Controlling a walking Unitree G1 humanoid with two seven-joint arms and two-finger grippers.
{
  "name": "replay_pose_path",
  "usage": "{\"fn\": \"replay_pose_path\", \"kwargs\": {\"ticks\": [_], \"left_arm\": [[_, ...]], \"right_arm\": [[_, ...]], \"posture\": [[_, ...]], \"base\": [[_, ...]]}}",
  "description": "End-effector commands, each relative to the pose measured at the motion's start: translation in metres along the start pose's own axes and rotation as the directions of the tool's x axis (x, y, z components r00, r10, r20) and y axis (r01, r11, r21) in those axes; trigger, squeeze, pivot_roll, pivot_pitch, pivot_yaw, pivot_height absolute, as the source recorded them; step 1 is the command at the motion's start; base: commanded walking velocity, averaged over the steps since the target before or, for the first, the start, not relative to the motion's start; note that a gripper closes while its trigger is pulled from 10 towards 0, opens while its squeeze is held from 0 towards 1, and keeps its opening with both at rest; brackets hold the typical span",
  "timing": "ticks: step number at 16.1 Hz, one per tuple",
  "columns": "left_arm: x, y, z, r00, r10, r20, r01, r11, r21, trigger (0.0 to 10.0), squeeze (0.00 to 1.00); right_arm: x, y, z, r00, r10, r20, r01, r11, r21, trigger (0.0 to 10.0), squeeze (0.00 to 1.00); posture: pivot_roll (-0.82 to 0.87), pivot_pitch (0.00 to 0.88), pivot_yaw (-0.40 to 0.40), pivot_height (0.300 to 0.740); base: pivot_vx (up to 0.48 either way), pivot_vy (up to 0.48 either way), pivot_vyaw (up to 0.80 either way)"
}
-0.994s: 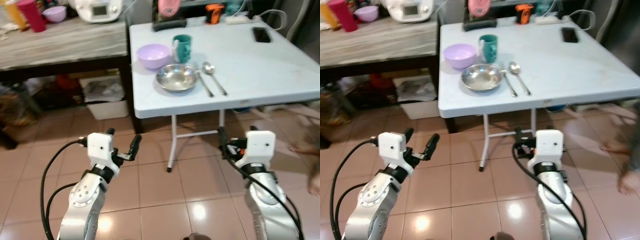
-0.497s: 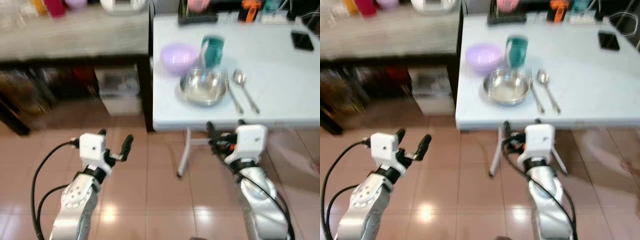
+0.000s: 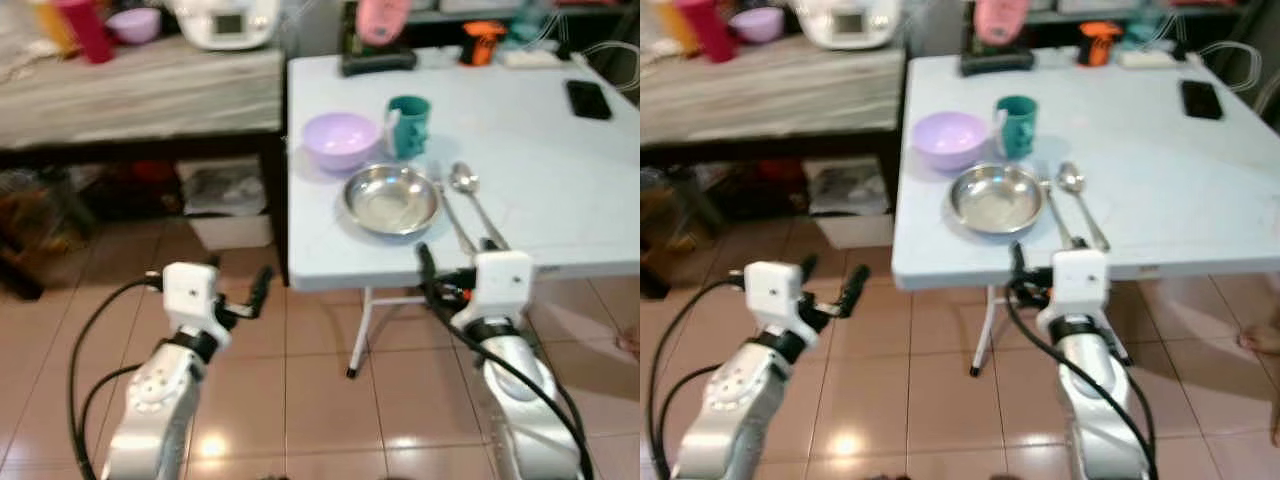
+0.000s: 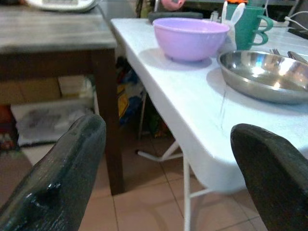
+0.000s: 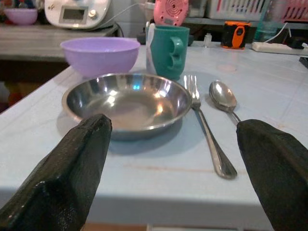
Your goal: Setting the table
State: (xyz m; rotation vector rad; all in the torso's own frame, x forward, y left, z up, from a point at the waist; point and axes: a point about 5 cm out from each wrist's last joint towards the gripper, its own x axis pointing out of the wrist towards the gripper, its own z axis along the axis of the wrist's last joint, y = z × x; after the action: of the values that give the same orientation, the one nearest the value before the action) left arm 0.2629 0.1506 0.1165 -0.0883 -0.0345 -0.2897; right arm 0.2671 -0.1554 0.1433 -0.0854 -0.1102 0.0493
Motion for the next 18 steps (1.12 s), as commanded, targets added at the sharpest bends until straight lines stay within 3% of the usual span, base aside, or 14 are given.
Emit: {"fn": "replay_pose_path", "kwargs": {"ticks": [1,18], "left_arm": [[0.000,-0.005,0.001,1.000,-0.021,0.001,0.021,1.000,-0.003,10.0,0.00],[-0.002,-0.009,0.000,0.995,-0.093,-0.020,0.094,0.995,0.016,10.0,0.00]], "right_arm": [[0.000,-0.006,0.006,0.999,-0.024,0.023,0.025,1.000,-0.006,10.0,0.00],[0.000,-0.016,0.015,0.995,-0.086,0.051,0.087,0.996,-0.030,10.0,0.00]], "posture": [[-0.16,0.140,0.046,0.740],[-0.17,0.139,0.049,0.740]], "base": [[0.315,0.000,0.00],[0.332,0.000,0.00]]}}
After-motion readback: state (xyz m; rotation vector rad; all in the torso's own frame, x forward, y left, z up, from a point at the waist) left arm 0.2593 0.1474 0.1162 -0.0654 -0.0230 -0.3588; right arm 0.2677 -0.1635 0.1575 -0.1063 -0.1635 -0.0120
